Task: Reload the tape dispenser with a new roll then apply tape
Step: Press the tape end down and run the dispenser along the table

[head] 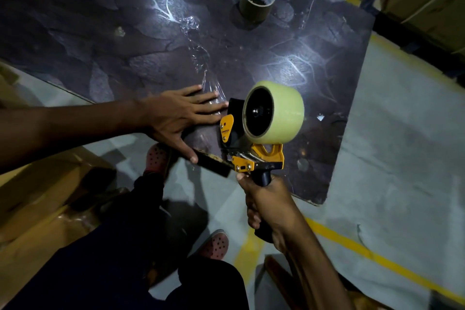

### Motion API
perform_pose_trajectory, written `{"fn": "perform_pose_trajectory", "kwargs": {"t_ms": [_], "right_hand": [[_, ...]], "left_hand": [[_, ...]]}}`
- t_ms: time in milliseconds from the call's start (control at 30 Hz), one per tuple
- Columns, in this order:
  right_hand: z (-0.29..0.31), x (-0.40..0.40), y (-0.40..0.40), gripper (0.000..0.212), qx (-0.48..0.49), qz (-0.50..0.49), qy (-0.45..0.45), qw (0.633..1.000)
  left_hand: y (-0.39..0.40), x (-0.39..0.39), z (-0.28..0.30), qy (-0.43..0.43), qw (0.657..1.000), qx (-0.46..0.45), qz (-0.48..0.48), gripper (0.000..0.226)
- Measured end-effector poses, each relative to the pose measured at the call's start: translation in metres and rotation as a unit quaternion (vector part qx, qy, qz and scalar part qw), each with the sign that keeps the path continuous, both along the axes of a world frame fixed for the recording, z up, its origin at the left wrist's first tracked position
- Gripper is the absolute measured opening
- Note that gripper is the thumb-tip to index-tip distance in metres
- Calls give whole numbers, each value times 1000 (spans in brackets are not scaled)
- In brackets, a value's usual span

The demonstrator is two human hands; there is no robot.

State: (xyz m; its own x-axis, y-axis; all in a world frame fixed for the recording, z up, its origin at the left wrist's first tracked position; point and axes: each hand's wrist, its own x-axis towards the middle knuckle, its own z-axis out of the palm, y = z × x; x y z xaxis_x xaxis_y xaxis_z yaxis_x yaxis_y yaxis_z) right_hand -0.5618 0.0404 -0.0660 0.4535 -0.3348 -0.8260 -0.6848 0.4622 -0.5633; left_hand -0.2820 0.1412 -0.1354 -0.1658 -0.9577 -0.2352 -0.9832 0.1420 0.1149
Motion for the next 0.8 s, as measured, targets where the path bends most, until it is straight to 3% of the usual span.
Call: {"fn": "perform_pose_trajectory", "kwargs": {"t_ms": [167,800], "right_hand": [[3,-22,6,43,3,-15,6,1000],[-5,-85,28,48,24,-63,24,997]], "left_hand": [[4,-12,2,5,999,30,15,128],[8,-61,-6,2,999,50,-19,138]]}}
